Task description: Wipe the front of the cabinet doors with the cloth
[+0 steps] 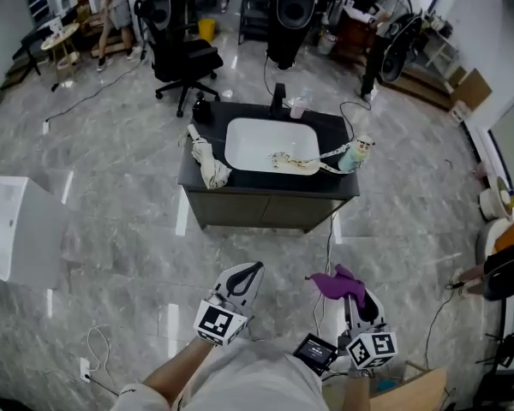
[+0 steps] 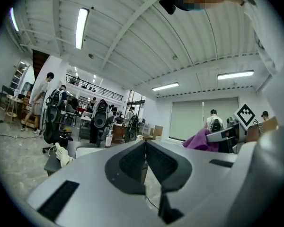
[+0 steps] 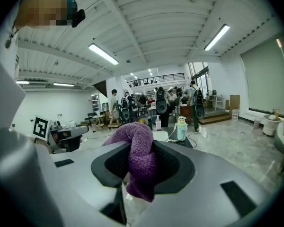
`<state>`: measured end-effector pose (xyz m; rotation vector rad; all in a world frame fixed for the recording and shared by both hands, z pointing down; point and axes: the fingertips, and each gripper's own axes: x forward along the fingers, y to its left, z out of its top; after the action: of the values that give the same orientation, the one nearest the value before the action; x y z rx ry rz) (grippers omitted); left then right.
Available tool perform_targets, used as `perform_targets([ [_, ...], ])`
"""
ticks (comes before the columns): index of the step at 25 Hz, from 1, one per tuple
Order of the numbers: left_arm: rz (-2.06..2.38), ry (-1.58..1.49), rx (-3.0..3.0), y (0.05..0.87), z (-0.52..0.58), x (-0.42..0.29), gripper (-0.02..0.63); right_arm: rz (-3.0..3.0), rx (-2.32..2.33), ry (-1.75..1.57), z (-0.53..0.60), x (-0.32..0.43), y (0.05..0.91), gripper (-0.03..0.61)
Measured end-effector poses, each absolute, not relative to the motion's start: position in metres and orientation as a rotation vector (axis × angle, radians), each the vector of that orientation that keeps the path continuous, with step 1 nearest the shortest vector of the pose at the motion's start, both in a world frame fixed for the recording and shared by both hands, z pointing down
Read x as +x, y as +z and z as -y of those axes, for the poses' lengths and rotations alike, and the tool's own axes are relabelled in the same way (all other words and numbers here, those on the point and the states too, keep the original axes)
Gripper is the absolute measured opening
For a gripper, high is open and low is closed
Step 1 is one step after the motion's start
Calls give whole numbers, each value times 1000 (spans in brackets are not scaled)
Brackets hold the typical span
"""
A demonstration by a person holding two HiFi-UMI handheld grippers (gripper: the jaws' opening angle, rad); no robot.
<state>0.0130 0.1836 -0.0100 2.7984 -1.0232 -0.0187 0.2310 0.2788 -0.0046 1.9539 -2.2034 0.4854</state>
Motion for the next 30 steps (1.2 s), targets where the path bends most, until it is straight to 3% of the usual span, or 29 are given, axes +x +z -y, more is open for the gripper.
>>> perform_targets([
  [12, 1072, 147, 2735, 36, -159, 15, 6, 2277, 1788, 461, -204, 246, 27, 118],
  [19, 1217, 219, 2612, 83, -144, 47, 6, 2376, 1614, 707, -161, 253, 112, 118],
  [30, 1293, 214, 2569, 189, -84, 101, 6, 2411, 1441, 604, -96, 265, 232, 118],
])
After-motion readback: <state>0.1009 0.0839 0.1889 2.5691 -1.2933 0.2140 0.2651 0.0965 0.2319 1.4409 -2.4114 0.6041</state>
